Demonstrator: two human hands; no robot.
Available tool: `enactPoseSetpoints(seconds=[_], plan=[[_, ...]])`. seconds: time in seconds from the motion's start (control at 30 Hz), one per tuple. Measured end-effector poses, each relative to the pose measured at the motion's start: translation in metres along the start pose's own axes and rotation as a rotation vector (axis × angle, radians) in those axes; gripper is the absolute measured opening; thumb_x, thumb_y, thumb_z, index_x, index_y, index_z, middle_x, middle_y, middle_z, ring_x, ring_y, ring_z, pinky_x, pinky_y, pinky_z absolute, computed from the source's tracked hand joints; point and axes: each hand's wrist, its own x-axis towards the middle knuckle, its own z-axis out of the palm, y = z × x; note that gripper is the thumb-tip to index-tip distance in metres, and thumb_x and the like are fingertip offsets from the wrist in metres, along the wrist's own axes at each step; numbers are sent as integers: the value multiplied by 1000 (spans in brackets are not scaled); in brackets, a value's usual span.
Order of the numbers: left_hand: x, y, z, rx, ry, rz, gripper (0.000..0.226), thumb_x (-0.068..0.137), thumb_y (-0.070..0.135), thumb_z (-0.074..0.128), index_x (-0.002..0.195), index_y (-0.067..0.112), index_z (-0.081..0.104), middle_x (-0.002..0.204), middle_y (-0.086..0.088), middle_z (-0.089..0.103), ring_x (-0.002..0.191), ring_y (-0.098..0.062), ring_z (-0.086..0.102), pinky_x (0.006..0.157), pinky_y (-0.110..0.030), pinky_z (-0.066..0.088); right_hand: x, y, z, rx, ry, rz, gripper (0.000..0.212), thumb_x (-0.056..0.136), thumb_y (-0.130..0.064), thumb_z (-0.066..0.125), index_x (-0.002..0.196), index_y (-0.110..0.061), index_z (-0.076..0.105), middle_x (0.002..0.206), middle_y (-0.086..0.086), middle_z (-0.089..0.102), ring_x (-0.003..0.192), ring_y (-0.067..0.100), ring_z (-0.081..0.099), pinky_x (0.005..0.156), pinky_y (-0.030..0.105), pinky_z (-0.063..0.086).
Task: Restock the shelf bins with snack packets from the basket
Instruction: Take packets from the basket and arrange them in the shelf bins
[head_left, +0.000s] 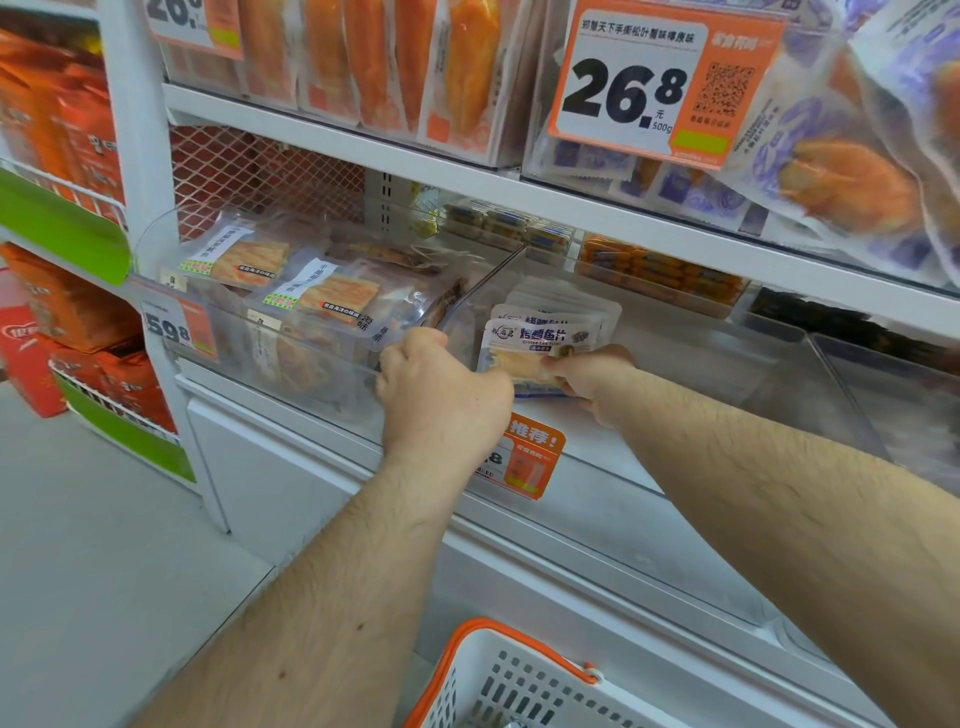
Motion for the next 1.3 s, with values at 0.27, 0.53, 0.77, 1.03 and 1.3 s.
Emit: enactPoseSetpoints(seconds=[0.27, 0.53, 0.77, 1.03, 1.3], plan=[[0, 0, 1, 22, -9, -1, 61, 84, 26, 64, 140, 18, 40, 142, -3, 35, 132, -21, 33, 92, -32, 31, -7, -3, -7, -15, -22, 16, 42, 82, -20, 79, 120, -19, 61, 121, 3, 67, 106, 23, 64, 94, 39, 54], [-15, 9, 0, 268, 108, 122, 56, 81, 34, 63, 133, 25, 43, 140, 0, 38, 133, -22, 29, 107, -42, 23, -50, -16, -29, -27, 4, 97, 32, 89, -26, 70, 118, -18, 59, 92, 2, 62, 78, 18, 60, 53, 27, 45], [-58, 17, 15, 127, -91, 556, 29, 81, 17, 64, 107, 24, 53, 103, 9, 51, 105, -18, 48, 89, -33, 40, -130, -11, -75, 208, 129, -33, 4, 83, -8, 69, 87, -7, 69, 75, 12, 69, 62, 23, 59, 63, 35, 55], [-96, 7, 42, 285, -551, 508, 13, 83, 19, 62, 87, 30, 56, 81, 13, 59, 82, -14, 57, 70, -27, 43, -199, 27, -111, 306, 95, -134, 13, 81, 6, 58, 76, -3, 65, 65, 8, 60, 44, 13, 54, 48, 26, 47], [-125, -46, 65, 668, -1045, 478, 10, 87, 21, 60, 95, 26, 64, 88, 10, 64, 75, -10, 61, 64, -27, 50, -231, 156, -100, 208, 72, 90, 18, 86, 0, 58, 70, -8, 63, 65, 6, 61, 47, 15, 52, 52, 29, 45]])
